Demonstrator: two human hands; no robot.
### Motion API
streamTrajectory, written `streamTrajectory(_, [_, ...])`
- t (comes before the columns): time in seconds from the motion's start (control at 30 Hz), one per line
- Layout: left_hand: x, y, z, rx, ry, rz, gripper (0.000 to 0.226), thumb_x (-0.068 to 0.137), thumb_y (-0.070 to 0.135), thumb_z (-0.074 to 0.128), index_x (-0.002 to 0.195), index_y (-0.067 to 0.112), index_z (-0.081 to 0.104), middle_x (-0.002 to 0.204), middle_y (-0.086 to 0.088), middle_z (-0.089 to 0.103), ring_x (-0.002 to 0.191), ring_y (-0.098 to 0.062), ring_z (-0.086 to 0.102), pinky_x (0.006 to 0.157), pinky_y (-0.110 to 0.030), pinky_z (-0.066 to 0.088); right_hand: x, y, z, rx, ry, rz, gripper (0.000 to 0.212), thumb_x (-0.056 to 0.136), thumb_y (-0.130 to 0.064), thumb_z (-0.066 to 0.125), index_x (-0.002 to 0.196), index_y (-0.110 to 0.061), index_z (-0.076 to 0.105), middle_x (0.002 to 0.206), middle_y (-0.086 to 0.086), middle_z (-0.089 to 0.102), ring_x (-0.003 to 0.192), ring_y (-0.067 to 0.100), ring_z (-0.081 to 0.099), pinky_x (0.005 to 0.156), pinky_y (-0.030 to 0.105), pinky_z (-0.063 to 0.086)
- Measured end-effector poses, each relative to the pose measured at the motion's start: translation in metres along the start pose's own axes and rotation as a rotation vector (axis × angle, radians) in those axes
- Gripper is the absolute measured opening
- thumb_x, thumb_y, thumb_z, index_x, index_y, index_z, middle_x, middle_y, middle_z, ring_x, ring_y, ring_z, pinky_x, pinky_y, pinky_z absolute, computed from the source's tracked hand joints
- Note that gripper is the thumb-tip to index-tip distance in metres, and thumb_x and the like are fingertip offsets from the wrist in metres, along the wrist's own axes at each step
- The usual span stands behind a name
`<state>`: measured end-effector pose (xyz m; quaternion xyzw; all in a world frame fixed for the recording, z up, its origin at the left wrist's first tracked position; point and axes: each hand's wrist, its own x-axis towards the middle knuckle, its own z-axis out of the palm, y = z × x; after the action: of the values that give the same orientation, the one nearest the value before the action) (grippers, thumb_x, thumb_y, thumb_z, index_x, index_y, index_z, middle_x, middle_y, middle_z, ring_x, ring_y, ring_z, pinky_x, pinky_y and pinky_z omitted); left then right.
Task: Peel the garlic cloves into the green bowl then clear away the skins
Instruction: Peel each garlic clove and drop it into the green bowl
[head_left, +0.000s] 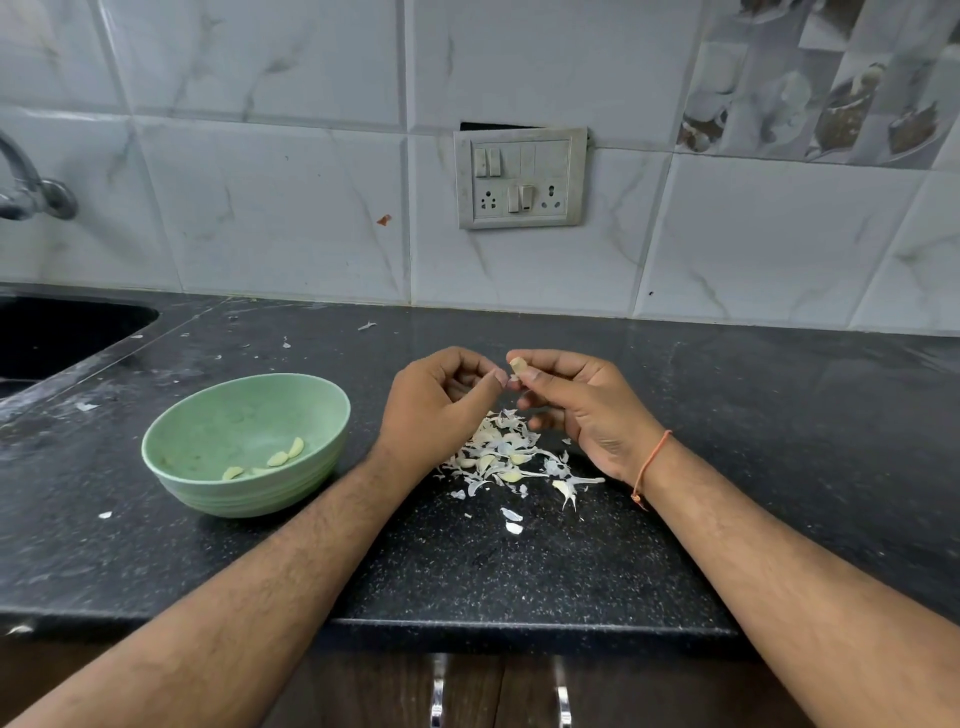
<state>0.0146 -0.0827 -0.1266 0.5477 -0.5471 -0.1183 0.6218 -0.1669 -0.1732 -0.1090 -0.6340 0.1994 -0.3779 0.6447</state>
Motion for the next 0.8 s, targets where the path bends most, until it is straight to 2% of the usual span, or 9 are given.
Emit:
streamTrajectory(0.03, [0.0002,0.0001,-0.0002,0.008,0.011,0.016,0.005,0.092,0.030,0.082,0.090,0.028,0.078,0.072,0.011,0.072,0.058,-0.012,0.058,0.059,-0.030,0.053,-0.0002,0.0008,0.0003,-0.027,-0.004,-0.009,0.028,0.096,-0.011,0.074,0.124,-0.007,0.077,0.108,0.017,0.078,0.085,0.020,0.069,0.065,0.029,0.058])
streamTrajectory(0.1, [-0.0002,0.0022,-0.0008,0.029,0.030,0.043,0.011,0.090,0.026,0.086,0.097,0.028,0.077,0.084,0.013,0.076,0.065,-0.019,0.066,0.064,-0.032,0.059,-0.0003,0.0021,0.0007,-0.052,-0.010,-0.018,0.029,0.094,-0.011,0.077,0.122,-0.008,0.078,0.112,0.020,0.077,0.087,0.022,0.070,0.066,0.030,0.058])
streamTrajectory(0.17, [-0.0010,0.0051,-0.0021,0.042,0.039,0.079,0.016,0.089,0.023,0.086,0.101,0.026,0.077,0.095,0.016,0.078,0.075,-0.016,0.071,0.071,-0.031,0.061,0.0003,0.0029,0.0003,-0.058,-0.007,-0.022,0.029,0.093,-0.009,0.077,0.122,-0.007,0.078,0.111,0.021,0.078,0.087,0.023,0.071,0.065,0.029,0.058])
streamTrajectory(0.23, [-0.0016,0.0066,-0.0030,0.075,0.040,0.112,0.018,0.089,0.020,0.086,0.103,0.026,0.078,0.098,0.020,0.077,0.078,-0.009,0.070,0.072,-0.025,0.058,0.0010,0.0031,0.0003,-0.072,0.005,-0.025,0.028,0.093,-0.008,0.078,0.121,-0.007,0.078,0.110,0.022,0.078,0.086,0.023,0.072,0.064,0.029,0.058])
streamTrajectory(0.33, [-0.0028,0.0067,-0.0036,0.148,0.053,0.147,0.020,0.089,0.021,0.086,0.106,0.028,0.079,0.098,0.024,0.076,0.080,-0.007,0.070,0.069,-0.013,0.051,0.0012,0.0038,-0.0001,-0.092,0.017,-0.024,0.026,0.093,-0.007,0.078,0.118,-0.006,0.079,0.111,0.024,0.077,0.087,0.024,0.071,0.064,0.029,0.059])
streamTrajectory(0.43, [-0.0038,0.0082,-0.0034,0.162,0.049,0.152,0.023,0.091,0.021,0.084,0.113,0.027,0.080,0.100,0.023,0.077,0.083,-0.005,0.070,0.071,-0.008,0.049,0.0013,0.0036,-0.0015,-0.134,0.027,-0.045,0.023,0.094,-0.008,0.078,0.116,-0.008,0.080,0.103,0.019,0.078,0.087,0.026,0.070,0.068,0.033,0.061])
streamTrajectory(0.53, [-0.0031,0.0073,-0.0025,0.156,0.013,0.147,0.025,0.093,0.021,0.082,0.117,0.026,0.079,0.102,0.021,0.078,0.084,-0.004,0.070,0.075,-0.011,0.052,0.0004,0.0020,-0.0015,-0.185,0.035,-0.068,0.020,0.095,-0.010,0.078,0.114,-0.009,0.081,0.095,0.016,0.076,0.086,0.026,0.070,0.074,0.041,0.062])
streamTrajectory(0.73, [-0.0039,0.0070,-0.0027,0.117,-0.026,0.097,0.030,0.089,0.027,0.086,0.118,0.027,0.078,0.102,0.022,0.078,0.083,-0.002,0.071,0.077,-0.019,0.058,-0.0019,0.0008,-0.0010,-0.194,0.020,-0.077,0.022,0.095,-0.010,0.077,0.117,-0.008,0.080,0.104,0.023,0.078,0.088,0.025,0.071,0.077,0.040,0.061])
streamTrajectory(0.8, [-0.0028,0.0055,-0.0034,0.093,-0.034,0.070,0.028,0.089,0.027,0.086,0.116,0.026,0.079,0.099,0.018,0.079,0.083,-0.004,0.073,0.080,-0.027,0.062,-0.0014,0.0011,-0.0014,-0.198,0.027,-0.086,0.025,0.094,-0.009,0.078,0.119,-0.008,0.080,0.103,0.024,0.078,0.086,0.025,0.071,0.079,0.043,0.060])
